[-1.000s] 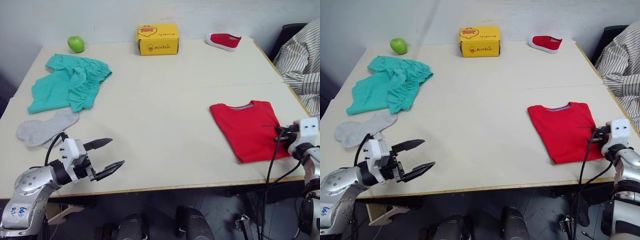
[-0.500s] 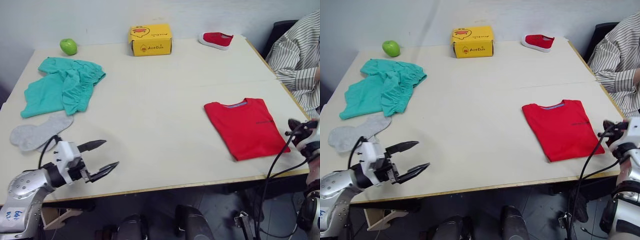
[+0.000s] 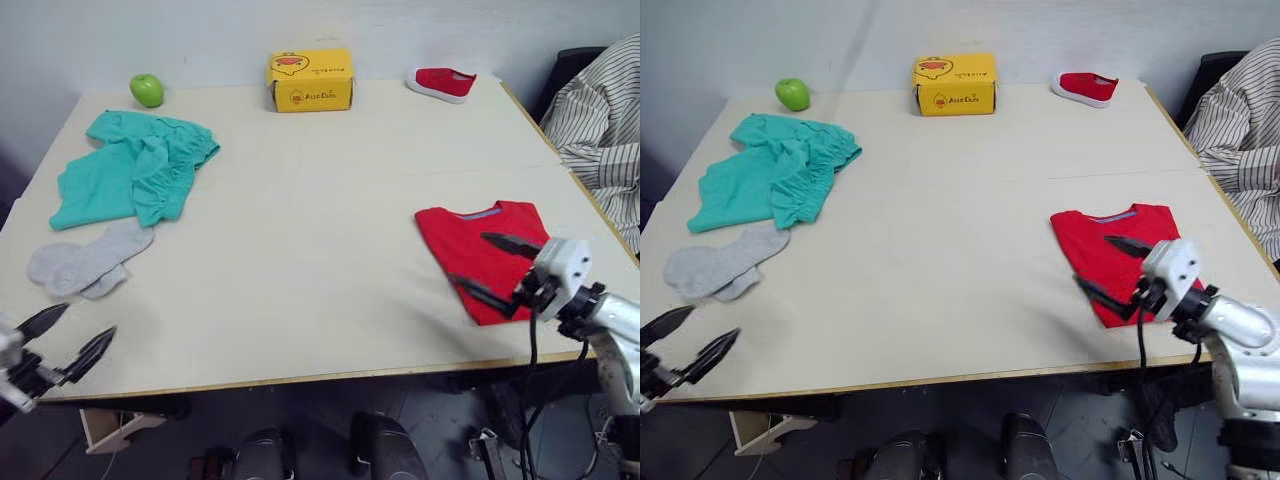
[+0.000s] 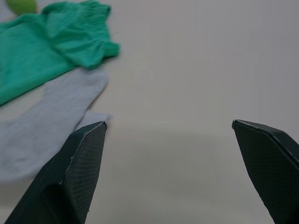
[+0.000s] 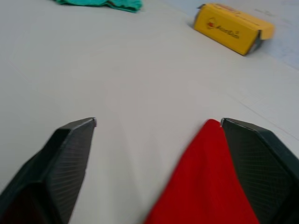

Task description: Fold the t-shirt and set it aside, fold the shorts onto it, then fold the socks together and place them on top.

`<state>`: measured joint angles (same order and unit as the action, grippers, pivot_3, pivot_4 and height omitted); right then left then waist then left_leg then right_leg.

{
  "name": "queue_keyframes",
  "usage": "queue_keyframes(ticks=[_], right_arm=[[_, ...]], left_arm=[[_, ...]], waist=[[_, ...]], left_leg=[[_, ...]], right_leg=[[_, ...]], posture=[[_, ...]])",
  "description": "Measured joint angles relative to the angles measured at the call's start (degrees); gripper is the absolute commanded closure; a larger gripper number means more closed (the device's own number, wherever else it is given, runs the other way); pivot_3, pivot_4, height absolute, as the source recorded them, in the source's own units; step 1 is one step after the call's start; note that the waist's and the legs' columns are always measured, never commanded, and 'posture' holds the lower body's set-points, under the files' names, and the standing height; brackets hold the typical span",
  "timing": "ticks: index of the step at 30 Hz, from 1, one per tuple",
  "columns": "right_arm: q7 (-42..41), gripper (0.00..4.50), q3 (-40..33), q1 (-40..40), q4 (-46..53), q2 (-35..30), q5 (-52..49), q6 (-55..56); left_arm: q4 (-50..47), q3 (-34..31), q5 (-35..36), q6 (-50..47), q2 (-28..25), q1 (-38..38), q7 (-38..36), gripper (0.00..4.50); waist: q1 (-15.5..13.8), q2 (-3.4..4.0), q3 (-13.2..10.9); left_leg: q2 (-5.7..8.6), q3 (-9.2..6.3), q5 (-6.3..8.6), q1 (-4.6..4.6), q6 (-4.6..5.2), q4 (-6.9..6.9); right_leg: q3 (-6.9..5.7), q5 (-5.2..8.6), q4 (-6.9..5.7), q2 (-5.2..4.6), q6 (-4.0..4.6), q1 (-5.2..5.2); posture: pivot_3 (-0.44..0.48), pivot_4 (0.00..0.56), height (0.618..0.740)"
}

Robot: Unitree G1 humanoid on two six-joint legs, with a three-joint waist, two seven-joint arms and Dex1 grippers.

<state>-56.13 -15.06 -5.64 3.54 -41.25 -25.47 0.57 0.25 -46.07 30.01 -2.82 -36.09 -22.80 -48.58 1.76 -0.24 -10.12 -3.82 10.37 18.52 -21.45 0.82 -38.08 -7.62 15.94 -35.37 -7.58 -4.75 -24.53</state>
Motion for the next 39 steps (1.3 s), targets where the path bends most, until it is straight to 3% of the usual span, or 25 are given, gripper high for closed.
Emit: queue_keyframes(ticks=[2, 5, 7, 9, 13, 19, 24, 27, 29, 34, 39], right_arm=[[0.0, 0.02, 0.3, 0.3, 0.2, 1.1, 0.3, 0.8], [0.0, 0.02, 1.2, 1.5, 0.6, 2.4, 0.3, 1.3], [-0.4, 0.02, 1.7, 3.1, 1.6, 3.2, 0.9, 2.9], [-1.3, 0.02, 3.0, 5.6, 3.4, 3.6, 1.6, 4.8], [-4.3, 0.02, 5.4, 11.9, 6.2, 3.7, 2.3, 8.3], [-4.1, 0.02, 4.8, 15.3, 11.0, 3.7, -0.1, 7.8], [-2.0, 0.02, 5.4, 15.5, 17.1, 3.8, -4.0, 2.7], [1.0, 0.02, 5.9, 12.2, 18.5, 5.5, -4.3, 0.6], [4.0, 0.02, 6.2, 8.6, 18.9, 7.0, -4.3, -0.9], [8.9, 0.02, 6.2, 4.7, 19.3, 8.9, -4.3, -3.7], [11.8, 0.02, 6.1, 4.6, 19.6, 10.5, -3.9, -4.5]], left_arm=[[3.5, -2.2, -0.2, 0.6, 0.7, -1.8, 1.2, 0.0], [5.6, -3.6, -0.2, 1.0, 1.6, -3.0, 3.2, 0.0], [6.7, -4.4, -0.2, 0.9, 2.0, -3.7, 4.3, 0.0], [8.1, -6.0, 0.0, 0.6, 2.1, -4.8, 5.2, 0.0], [9.6, -8.0, 2.2, -2.7, 2.1, -5.1, 6.0, 0.0], [4.4, -4.0, 3.8, -9.7, -0.2, 1.0, 8.4, 0.0], [4.0, 7.6, 2.8, -16.6, -9.3, 22.7, 11.0, 0.0], [10.5, 18.2, -2.1, -17.7, -11.6, 38.6, 10.7, 0.0], [20.5, 26.5, -7.3, -16.2, -11.4, 51.0, 9.7, 0.0], [46.7, 40.0, -19.9, -7.4, -8.5, 72.5, 7.1, 0.0], [66.5, 45.6, -28.9, -0.2, -4.4, 82.8, 11.2, 0.0]], waist=[[0.0, -0.09, -0.1], [1.2, 0.12, -0.2], [1.4, 0.13, -0.2], [-0.1, -0.07, -0.2], [-2.4, -0.09, -0.2], [-3.5, -0.18, -0.2], [-4.5, -0.17, -0.2], [-4.0, -0.16, -0.2], [-3.3, -0.2, -0.2], [-2.4, -0.27, -0.2], [-1.6, -0.4, -0.3]], left_leg=[[0.13, -0.34, 0.13, -0.09, 0.28, 0.05], [1.15, -3.51, -0.45, -0.27, 0.65, 0.37], [2.0, -5.1, -0.96, -0.59, 0.77, 0.43], [2.06, -4.77, -0.9, -0.8, 0.75, 0.23], [2.04, -4.57, -0.82, -0.82, 0.8, 0.05], [1.82, -4.54, -0.66, -0.77, 0.49, 0.05], [1.86, -4.35, -0.88, -0.81, 0.67, 0.06], [1.94, -3.93, -1.03, -0.72, 0.47, 0.1], [1.94, -3.76, -1.03, -0.73, 0.51, 0.08], [2.05, -3.41, -0.97, -0.75, 0.46, 0.1], [2.06, -3.27, -0.84, -0.83, 0.42, 0.14]], right_leg=[[-0.2, 0.02, 0.14, -0.29, 0.03, 0.25], [-3.0, 0.17, 0.67, -1.1, -0.27, 2.17], [-4.27, 0.5, 0.65, -1.82, -0.75, 2.54], [-3.43, 0.63, 0.41, -1.93, -0.72, 2.17], [-3.06, 0.57, 0.45, -2.03, -0.76, 2.1], [-2.94, 0.47, 0.63, -1.96, -0.63, 2.1], [-2.91, 0.46, 0.43, -1.79, -0.62, 2.0], [-2.93, 0.34, 0.33, -1.37, -0.83, 1.9], [-2.87, 0.25, 0.27, -1.29, -0.94, 1.87], [-2.64, 0.23, 0.38, -0.97, -0.96, 1.72], [-2.54, 0.28, 0.44, -0.92, -0.98, 1.55]], posture=[[0.0, 0.15, 0.74], [0.0, 0.15, 0.74], [0.0, 0.15, 0.74], [0.0, 0.15, 0.74], [0.0, 0.15, 0.74], [0.0, 0.15, 0.74], [0.0, 0.15, 0.74], [0.0, 0.15, 0.74], [0.0, 0.15, 0.74], [0.0, 0.15, 0.74], [0.0, 0.15, 0.74]])
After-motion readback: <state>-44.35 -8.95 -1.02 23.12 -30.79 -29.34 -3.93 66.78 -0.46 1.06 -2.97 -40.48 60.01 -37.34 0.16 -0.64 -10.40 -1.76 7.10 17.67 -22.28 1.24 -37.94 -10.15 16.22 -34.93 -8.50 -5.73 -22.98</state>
